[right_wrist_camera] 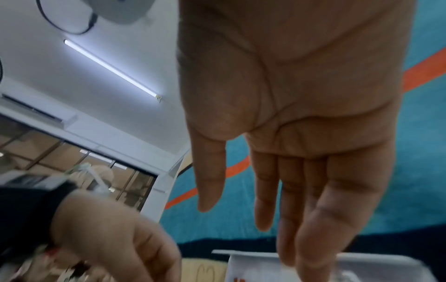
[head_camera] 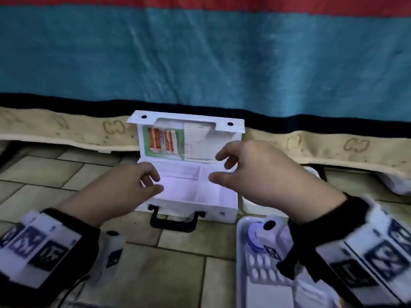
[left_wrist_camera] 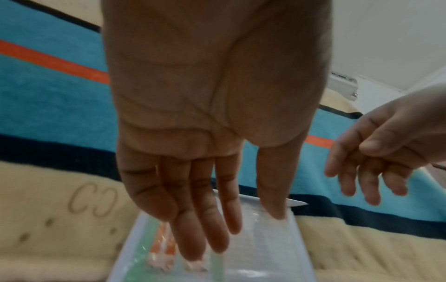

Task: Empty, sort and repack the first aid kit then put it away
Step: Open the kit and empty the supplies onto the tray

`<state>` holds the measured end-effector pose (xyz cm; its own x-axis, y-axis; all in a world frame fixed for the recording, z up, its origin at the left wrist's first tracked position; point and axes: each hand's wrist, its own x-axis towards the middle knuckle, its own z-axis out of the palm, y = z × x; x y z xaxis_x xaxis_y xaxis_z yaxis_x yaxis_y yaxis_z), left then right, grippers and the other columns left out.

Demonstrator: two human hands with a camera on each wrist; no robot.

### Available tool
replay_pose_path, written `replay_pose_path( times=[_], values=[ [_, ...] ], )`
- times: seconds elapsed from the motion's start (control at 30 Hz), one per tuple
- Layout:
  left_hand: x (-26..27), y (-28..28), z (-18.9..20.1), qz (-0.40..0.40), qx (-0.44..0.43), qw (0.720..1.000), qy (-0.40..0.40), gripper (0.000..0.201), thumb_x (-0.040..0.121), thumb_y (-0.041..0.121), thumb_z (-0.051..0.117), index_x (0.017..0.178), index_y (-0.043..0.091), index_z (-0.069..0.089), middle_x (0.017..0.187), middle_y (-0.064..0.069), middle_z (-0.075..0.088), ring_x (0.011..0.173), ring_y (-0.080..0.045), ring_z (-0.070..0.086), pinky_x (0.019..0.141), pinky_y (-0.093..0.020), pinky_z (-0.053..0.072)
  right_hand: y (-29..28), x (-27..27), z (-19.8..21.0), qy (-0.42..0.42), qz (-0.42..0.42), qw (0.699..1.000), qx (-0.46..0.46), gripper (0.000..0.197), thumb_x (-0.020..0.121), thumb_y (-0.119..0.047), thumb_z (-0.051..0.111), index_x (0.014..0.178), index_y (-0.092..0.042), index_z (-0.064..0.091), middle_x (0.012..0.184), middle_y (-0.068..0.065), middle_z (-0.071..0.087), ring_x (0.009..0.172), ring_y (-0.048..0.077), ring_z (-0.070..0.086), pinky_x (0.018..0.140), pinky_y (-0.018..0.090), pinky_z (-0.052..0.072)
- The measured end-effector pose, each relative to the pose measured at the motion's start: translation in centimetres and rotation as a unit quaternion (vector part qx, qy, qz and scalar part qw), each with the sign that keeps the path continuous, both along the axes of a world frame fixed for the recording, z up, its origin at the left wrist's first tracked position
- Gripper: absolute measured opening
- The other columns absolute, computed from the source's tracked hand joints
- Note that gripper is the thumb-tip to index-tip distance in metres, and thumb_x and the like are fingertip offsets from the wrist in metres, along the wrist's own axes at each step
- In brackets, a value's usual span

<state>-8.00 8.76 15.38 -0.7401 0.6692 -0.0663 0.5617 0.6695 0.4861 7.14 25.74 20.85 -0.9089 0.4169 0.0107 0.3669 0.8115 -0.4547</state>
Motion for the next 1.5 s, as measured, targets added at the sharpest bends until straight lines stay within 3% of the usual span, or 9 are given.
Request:
replay_pose_path(
  times=[0.1, 0.23, 0.43, 0.6, 0.8, 1.07, 1.17, 1.3, 1.5],
  values=[
    [-4.3, -0.4, 0.7, -0.058, -0.046, 0.996, 0.042, 0.023, 0.087, 0.038, 0.061, 0.106, 0.027, 0.059, 0.1, 0.012, 0.058, 0.086, -0.006, 0.055, 0.067, -0.016, 0.039, -1.6, -6.2, -0.8, -0.047, 0.052, 0.997, 0.043, 0.047, 0.088, -0.039, 0.058, 0.13, -0.021, 0.051, 0.127, 0.0, 0.056, 0.107, 0.018, 0.056, 0.085, 0.025, 0.044],
    [-9.9, 0.2, 0.5, -0.15, -0.075, 0.983, 0.076, 0.032, 0.091, 0.028, 0.058, 0.122, 0.023, 0.059, 0.123, 0.01, 0.05, 0.105, -0.008, 0.049, 0.087, -0.017, 0.034, -3.0, -12.6, -1.2, -0.004, 0.072, 0.994, 0.083, 0.029, 0.088, -0.024, 0.055, 0.117, -0.02, 0.058, 0.117, 0.008, 0.056, 0.106, 0.024, 0.056, 0.088, 0.031, 0.047],
    [-13.8, 1.8, 0.1, -0.204, 0.037, 0.97, 0.125, 0.05, 0.09, 0.012, 0.057, 0.138, 0.023, 0.046, 0.136, 0.003, 0.052, 0.126, -0.013, 0.045, 0.099, -0.016, 0.031, -2.6, -16.6, -2.6, 0.042, 0.009, 0.988, 0.145, 0.04, 0.085, -0.006, 0.049, 0.121, -0.021, 0.057, 0.115, 0.003, 0.048, 0.104, 0.024, 0.057, 0.089, 0.028, 0.045],
    [-15.2, 2.5, -1.1, -0.196, 0.101, 0.962, 0.164, 0.06, 0.087, 0.001, 0.053, 0.141, 0.021, 0.04, 0.142, 0.004, 0.043, 0.132, -0.016, 0.037, 0.112, -0.029, 0.029, -3.1, -17.1, -4.7, 0.073, -0.022, 0.982, 0.173, 0.044, 0.086, -0.004, 0.048, 0.128, -0.016, 0.049, 0.128, 0.006, 0.042, 0.113, 0.026, 0.049, 0.096, 0.035, 0.04],
    [-16.2, 3.7, -0.6, -0.208, 0.153, 0.931, 0.258, 0.029, 0.081, 0.01, 0.048, 0.102, 0.017, 0.068, 0.107, -0.002, 0.054, 0.104, -0.024, 0.053, 0.09, -0.04, 0.049, -2.2, -18.1, -4.7, 0.086, -0.047, 0.971, 0.219, 0.032, 0.084, -0.009, 0.051, 0.114, -0.016, 0.06, 0.112, 0.004, 0.054, 0.109, 0.027, 0.044, 0.091, 0.036, 0.034],
    [-15.9, 4.1, -2.0, -0.148, 0.164, 0.929, 0.297, 0.014, 0.074, 0.0, 0.063, 0.076, 0.013, 0.062, 0.102, -0.003, 0.049, 0.094, -0.019, 0.036, 0.077, -0.032, 0.043, -1.3, -18.8, -4.7, 0.154, -0.047, 0.963, 0.217, 0.022, 0.072, -0.001, 0.054, 0.082, -0.009, 0.071, 0.084, 0.008, 0.058, 0.082, 0.03, 0.054, 0.076, 0.037, 0.05],
    [-15.9, 4.4, -2.1, -0.121, 0.166, 0.944, 0.257, 0.008, 0.076, 0.011, 0.052, 0.075, 0.013, 0.059, 0.094, 0.0, 0.043, 0.089, -0.018, 0.035, 0.075, -0.022, 0.029, -1.5, -19.2, -4.7, 0.051, -0.001, 0.976, 0.21, 0.019, 0.079, -0.007, 0.053, 0.092, -0.012, 0.066, 0.092, 0.007, 0.056, 0.094, 0.029, 0.055, 0.085, 0.036, 0.048],
    [-15.9, 4.5, -1.5, -0.175, 0.106, 0.951, 0.234, 0.018, 0.079, -0.001, 0.05, 0.086, 0.015, 0.054, 0.092, -0.004, 0.046, 0.081, -0.029, 0.054, 0.071, -0.044, 0.048, -1.8, -19.2, -3.8, 0.014, -0.014, 0.985, 0.169, 0.028, 0.085, -0.006, 0.049, 0.105, -0.02, 0.063, 0.101, 0.005, 0.058, 0.093, 0.027, 0.059, 0.075, 0.03, 0.046],
    [-15.8, 5.0, -0.6, -0.155, 0.105, 0.959, 0.213, 0.002, 0.088, 0.017, 0.056, 0.088, 0.017, 0.059, 0.09, -0.004, 0.053, 0.084, -0.03, 0.057, 0.07, -0.044, 0.05, -1.5, -20.0, -2.8, -0.026, -0.055, 0.987, 0.146, 0.015, 0.087, -0.015, 0.057, 0.098, -0.015, 0.068, 0.09, 0.01, 0.067, 0.086, 0.03, 0.064, 0.063, 0.026, 0.043]
  ],
)
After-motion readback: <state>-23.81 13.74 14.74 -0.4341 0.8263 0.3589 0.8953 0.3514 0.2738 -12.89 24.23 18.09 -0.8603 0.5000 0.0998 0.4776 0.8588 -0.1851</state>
